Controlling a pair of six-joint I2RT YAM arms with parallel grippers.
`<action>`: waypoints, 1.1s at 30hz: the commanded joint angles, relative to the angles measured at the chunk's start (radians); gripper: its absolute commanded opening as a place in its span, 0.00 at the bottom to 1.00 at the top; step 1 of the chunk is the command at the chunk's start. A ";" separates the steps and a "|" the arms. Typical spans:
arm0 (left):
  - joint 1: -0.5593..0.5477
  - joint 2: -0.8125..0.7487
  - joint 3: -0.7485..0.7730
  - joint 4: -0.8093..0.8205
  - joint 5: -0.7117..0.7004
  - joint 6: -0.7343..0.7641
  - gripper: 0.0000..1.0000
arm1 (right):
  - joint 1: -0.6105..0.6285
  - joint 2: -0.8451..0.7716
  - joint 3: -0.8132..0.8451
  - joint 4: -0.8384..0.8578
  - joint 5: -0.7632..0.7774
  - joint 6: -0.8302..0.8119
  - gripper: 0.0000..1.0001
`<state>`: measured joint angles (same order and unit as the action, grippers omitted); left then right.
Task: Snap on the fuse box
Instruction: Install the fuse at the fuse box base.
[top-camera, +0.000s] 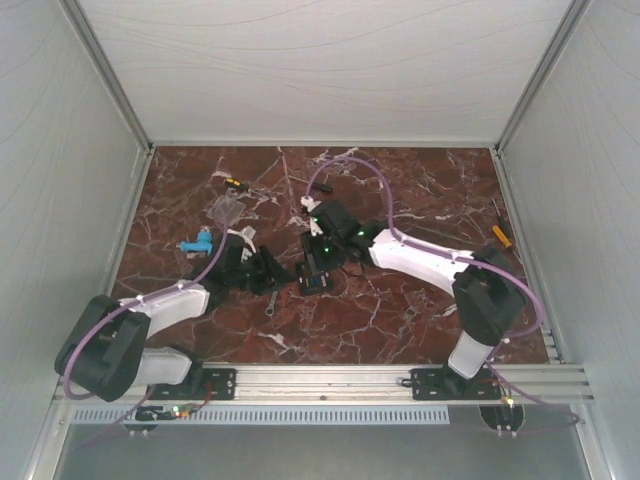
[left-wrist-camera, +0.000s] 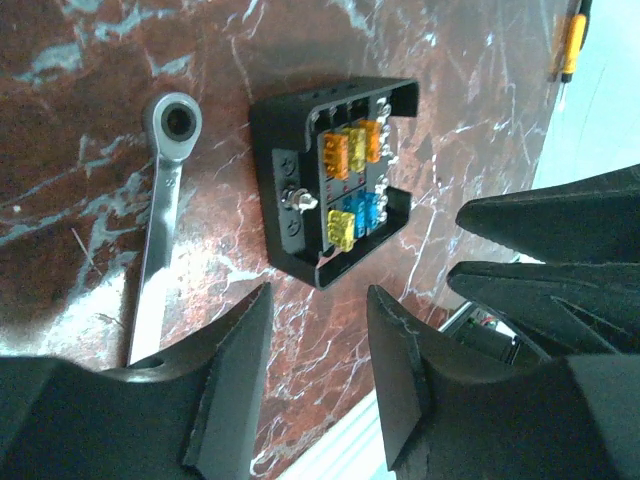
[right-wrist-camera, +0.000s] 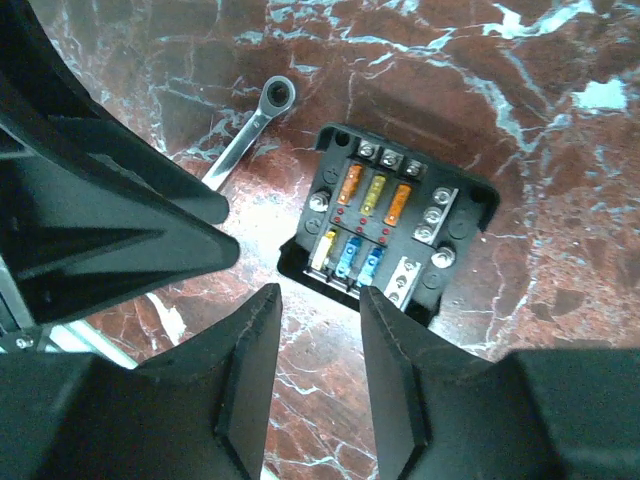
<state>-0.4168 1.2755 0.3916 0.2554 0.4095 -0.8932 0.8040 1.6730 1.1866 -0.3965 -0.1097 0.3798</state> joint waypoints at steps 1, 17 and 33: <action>0.014 0.057 -0.003 0.105 0.081 0.004 0.42 | 0.046 0.094 0.103 -0.166 0.095 0.011 0.34; 0.027 0.269 -0.004 0.292 0.173 -0.033 0.30 | 0.107 0.229 0.228 -0.216 0.153 0.051 0.19; 0.000 0.295 0.009 0.298 0.163 -0.038 0.28 | 0.107 0.259 0.228 -0.209 0.180 0.056 0.12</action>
<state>-0.4076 1.5570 0.3771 0.5167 0.5713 -0.9260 0.9031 1.9087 1.3876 -0.5995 0.0483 0.4305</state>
